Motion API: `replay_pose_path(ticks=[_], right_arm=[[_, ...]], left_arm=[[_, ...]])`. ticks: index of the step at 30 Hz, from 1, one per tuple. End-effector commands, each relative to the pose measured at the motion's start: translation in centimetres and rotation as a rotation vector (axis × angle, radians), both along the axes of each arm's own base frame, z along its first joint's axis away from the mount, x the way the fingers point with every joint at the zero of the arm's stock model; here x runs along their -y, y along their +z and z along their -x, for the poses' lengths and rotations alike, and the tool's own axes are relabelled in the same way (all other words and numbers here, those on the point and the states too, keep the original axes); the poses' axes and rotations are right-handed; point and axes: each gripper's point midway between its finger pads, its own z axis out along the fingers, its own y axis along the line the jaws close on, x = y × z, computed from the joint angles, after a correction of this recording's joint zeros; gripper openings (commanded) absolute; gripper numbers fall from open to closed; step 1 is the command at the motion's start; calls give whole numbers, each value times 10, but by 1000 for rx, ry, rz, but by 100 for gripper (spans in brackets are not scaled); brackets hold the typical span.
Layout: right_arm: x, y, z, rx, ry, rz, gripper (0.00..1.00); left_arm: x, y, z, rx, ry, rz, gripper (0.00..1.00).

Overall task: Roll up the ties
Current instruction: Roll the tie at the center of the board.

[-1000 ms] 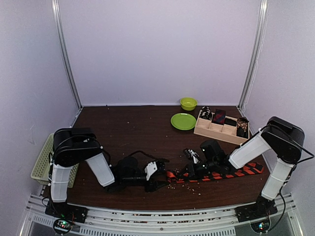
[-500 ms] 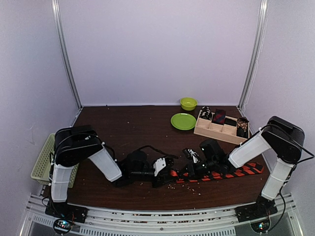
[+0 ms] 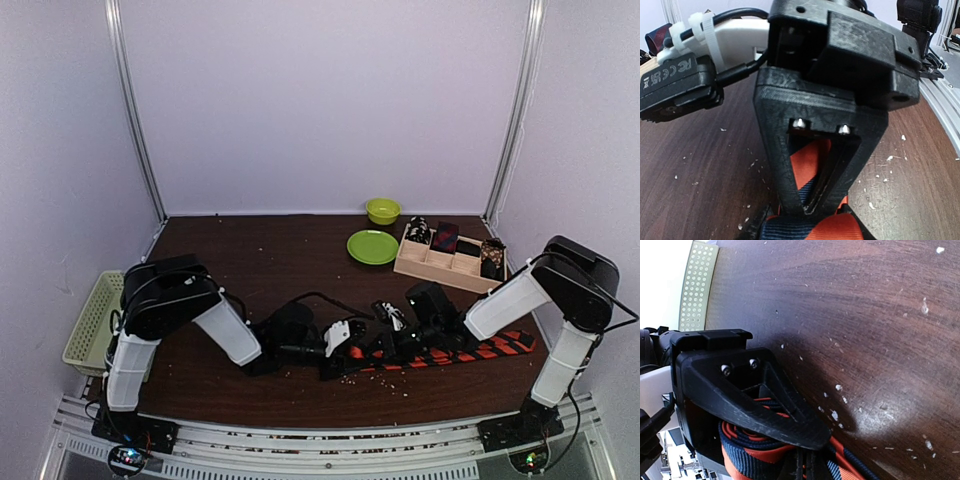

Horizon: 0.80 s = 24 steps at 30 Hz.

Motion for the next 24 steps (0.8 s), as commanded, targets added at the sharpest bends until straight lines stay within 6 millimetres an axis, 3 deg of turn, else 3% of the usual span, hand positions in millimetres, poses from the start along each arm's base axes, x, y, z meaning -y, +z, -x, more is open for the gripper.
replay_pose_path(ticks=[1, 7, 11, 17, 21, 24], right_arm=[[44, -63, 19, -106, -69, 266, 0], [36, -37, 13, -64, -64, 200, 1], [36, 0, 3, 1, -70, 141, 13], [51, 34, -8, 49, -107, 77, 33], [36, 56, -9, 39, -142, -77, 40], [22, 61, -5, 19, -136, -136, 43]], left_arm=[[-16, -55, 12, -83, 15, -187, 39], [-29, -65, 14, -71, 6, -321, 30], [-39, -69, 15, -58, -10, -429, 29], [-47, -73, 13, -64, -16, -545, 29], [-48, -75, 11, -70, -15, -585, 30], [-48, -75, 12, -72, -18, -585, 30]])
